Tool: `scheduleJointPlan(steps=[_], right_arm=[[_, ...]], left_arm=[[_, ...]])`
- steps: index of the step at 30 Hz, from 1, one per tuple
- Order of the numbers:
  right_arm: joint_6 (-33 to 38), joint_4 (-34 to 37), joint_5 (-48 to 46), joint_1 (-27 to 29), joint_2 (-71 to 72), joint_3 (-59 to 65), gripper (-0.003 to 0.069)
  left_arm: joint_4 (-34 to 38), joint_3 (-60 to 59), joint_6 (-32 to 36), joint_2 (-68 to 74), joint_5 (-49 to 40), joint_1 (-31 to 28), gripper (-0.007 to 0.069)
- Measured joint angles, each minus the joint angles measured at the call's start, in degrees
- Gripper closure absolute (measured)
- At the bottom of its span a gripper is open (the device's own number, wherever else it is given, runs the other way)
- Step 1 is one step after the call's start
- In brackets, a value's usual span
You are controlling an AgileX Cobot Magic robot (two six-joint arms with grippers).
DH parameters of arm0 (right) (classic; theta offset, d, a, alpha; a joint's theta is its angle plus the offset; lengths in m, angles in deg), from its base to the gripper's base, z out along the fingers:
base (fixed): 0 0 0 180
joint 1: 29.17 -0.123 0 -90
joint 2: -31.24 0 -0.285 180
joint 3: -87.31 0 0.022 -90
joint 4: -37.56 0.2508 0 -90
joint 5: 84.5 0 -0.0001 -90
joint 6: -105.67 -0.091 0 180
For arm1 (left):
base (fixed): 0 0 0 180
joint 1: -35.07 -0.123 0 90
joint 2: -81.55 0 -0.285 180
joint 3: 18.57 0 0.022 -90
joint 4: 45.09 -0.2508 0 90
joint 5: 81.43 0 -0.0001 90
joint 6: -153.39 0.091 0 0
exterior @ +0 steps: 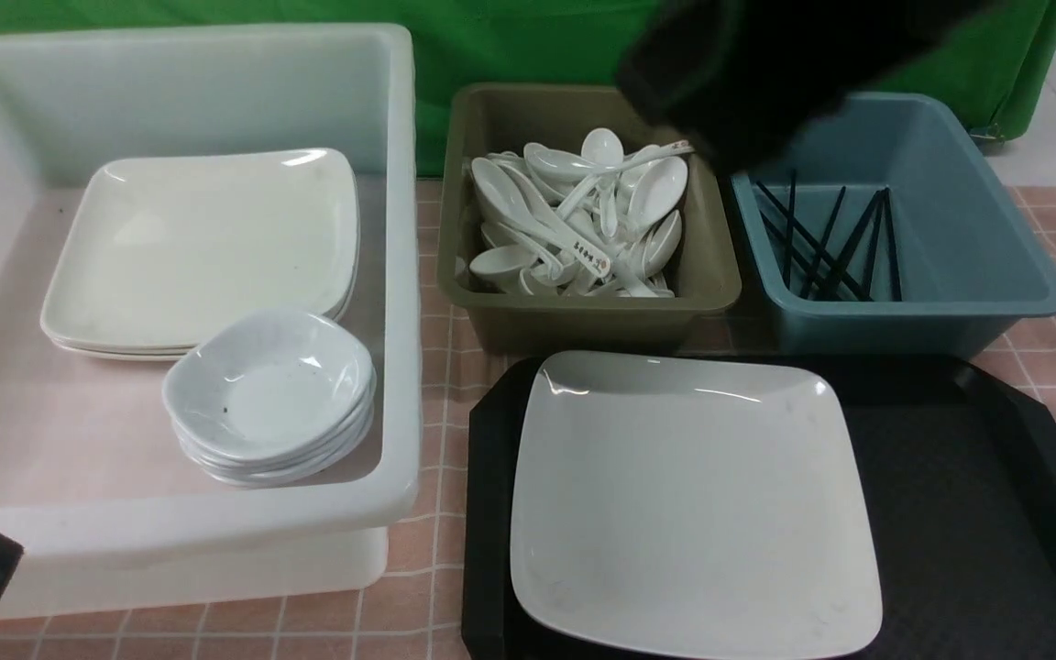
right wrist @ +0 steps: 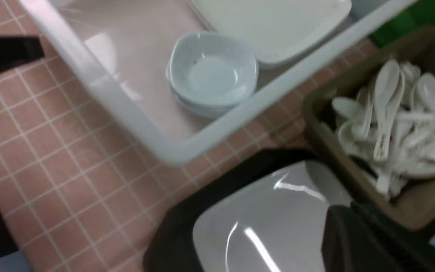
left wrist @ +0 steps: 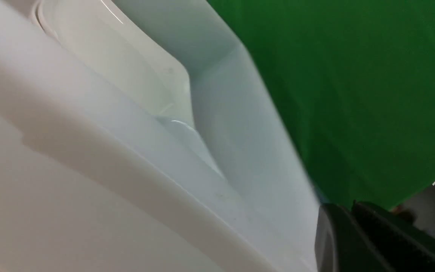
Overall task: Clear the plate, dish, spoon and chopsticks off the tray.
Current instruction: Use the right arm to grab a plate from the dinner plate
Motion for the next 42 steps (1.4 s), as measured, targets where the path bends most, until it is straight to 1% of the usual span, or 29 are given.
scheduleJointPlan(steps=[1,2,3,4,5,7,11,12,14,16,19,20,21,22,23,24,26,27,28,29,30,31,32,33,35,37,39,41,42], right_arm=[[-0.5,0.0,0.0,0.0,0.7,0.8,0.0629],[-2.4,0.0,0.0,0.0,6.3,7.8,0.0629],[-2.6,0.0,0.0,0.0,6.9,8.6,0.0629],[-4.0,0.0,0.1,0.0,10.3,13.0,0.0629],[-6.7,-0.1,0.4,0.0,16.2,21.0,0.0629],[-9.0,-0.1,1.3,0.0,20.6,27.1,0.0629],[-17.1,-0.6,5.6,0.0,30.7,43.3,0.0629],[-17.8,-0.8,5.9,0.0,31.0,44.0,0.0629],[-22.3,-1.8,7.9,0.8,33.7,51.4,0.0629],[-24.3,-2.5,9.7,3.8,34.3,56.4,0.0629],[-24.8,-2.5,13.0,9.5,34.0,59.7,0.0629],[-24.8,-2.2,14.6,12.4,33.6,60.6,0.0629],[-24.7,-2.2,14.6,13.0,33.6,60.8,0.0629],[-23.4,-0.4,17.5,19.1,32.4,62.0,0.0629],[-23.0,-0.1,17.9,19.1,32.2,62.0,0.0629],[-19.1,4.2,19.7,25.0,30.6,62.6,0.0629],[-7.1,15.1,21.2,33.5,26.6,63.0,0.0629],[-7.1,16.3,21.2,34.2,26.2,63.0,0.0629],[1.8,24.5,21.3,39.3,23.1,63.0,0.0629],[7.0,30.0,21.3,42.7,20.8,63.0,0.0629],[10.6,34.6,21.1,45.3,19.0,63.0,0.0629],[14.7,38.8,20.6,49.1,16.1,63.0,0.0629],[15.2,39.3,20.5,49.1,16.1,63.0,0.0629],[18.5,42.3,19.9,53.1,12.3,63.0,0.0629],[20.3,43.2,19.4,55.1,8.7,63.0,0.0629],[21.0,43.5,19.0,55.3,6.7,63.0,0.0629],[22.1,43.9,18.9,54.3,2.8,63.0,0.0613],[22.4,44.0,20.0,52.6,0.1,63.0,0.0566],[22.4,44.1,20.2,52.4,-0.2,63.0,0.0559]], left_arm=[[0.4,0.0,-0.1,0.0,0.2,0.0,0.0605],[2.6,0.0,-0.9,0.0,2.3,0.0,0.0605],[3.0,0.0,-0.9,0.0,2.7,0.0,0.0605],[3.7,0.0,-1.6,0.0,3.7,0.0,0.0605],[4.3,0.1,-2.1,0.0,4.3,0.0,0.0605],[4.3,1.2,-2.2,0.0,3.5,0.0,0.0605],[-0.1,10.6,-1.0,1.5,-2.1,0.0,0.0605],[-0.7,11.8,-0.9,1.8,-2.5,0.0,0.0605],[-4.1,18.6,0.9,7.0,-9.4,0.0,0.0605],[-6.1,24.9,3.8,13.1,-16.6,0.0,0.0605],[-6.3,28.9,7.5,19.7,-23.0,0.0,0.0605],[-6.3,30.2,8.6,21.9,-24.9,0.0,0.0605],[-6.3,30.2,8.6,22.0,-24.9,0.0,0.0605],[-6.3,31.8,10.7,25.6,-27.9,0.0,0.0605],[-6.2,32.0,10.8,25.9,-28.1,0.0,0.0605],[-6.1,32.7,12.1,28.3,-30.0,0.0,0.0605],[-5.7,33.0,13.4,31.2,-32.3,0.0,0.0605],[-5.7,33.0,13.7,31.4,-32.5,0.0,0.0605],[-5.5,33.0,14.6,32.8,-33.8,0.0,0.0605],[-5.3,33.0,15.4,33.5,-34.5,0.0,0.0605],[-5.2,33.0,15.9,33.8,-35.0,0.0,0.0605],[-5.2,33.0,16.5,34.2,-35.7,0.0,0.0605],[-5.2,33.0,16.5,34.2,-35.7,0.0,0.0605],[-5.2,33.0,16.7,34.2,-36.3,0.0,0.0605],[-5.2,33.0,16.8,34.2,-36.5,0.0,0.0605],[-5.2,33.0,16.9,34.2,-36.5,0.0,0.0605],[-5.2,33.1,17.0,34.2,-36.6,0.0,0.0605],[-5.3,33.1,17.2,34.2,-36.6,0.0,0.0605],[-5.3,33.1,17.2,34.2,-36.6,0.0,0.0605]])
